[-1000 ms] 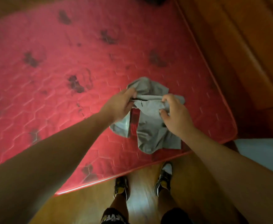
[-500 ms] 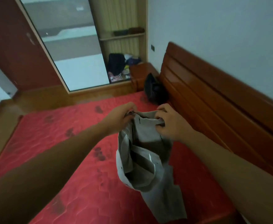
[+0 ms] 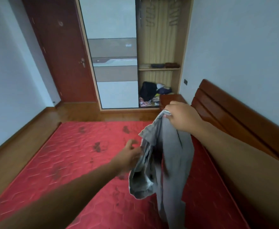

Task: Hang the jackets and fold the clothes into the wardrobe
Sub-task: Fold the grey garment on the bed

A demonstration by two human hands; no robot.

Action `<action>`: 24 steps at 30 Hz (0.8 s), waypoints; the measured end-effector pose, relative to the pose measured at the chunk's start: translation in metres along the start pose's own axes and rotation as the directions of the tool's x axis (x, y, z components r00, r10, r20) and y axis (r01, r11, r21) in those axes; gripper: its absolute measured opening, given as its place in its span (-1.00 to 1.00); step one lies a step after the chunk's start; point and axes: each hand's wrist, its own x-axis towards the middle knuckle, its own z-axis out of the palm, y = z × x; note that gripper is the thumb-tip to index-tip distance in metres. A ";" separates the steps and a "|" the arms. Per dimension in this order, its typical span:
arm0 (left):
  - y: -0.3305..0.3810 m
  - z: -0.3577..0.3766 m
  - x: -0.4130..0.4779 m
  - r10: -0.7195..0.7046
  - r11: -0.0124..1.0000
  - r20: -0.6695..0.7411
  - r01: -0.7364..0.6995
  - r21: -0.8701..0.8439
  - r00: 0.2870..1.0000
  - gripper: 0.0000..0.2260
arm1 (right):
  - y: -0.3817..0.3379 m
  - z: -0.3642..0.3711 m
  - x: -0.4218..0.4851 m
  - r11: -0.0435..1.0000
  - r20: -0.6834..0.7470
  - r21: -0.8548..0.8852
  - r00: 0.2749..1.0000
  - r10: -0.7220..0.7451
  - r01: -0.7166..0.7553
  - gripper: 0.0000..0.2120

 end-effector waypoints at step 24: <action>-0.069 0.017 0.030 -0.191 0.900 0.064 0.149 0.410 0.979 -0.69 | 0.036 -0.024 0.017 0.997 0.103 -0.070 0.994 0.022 -0.014 -0.73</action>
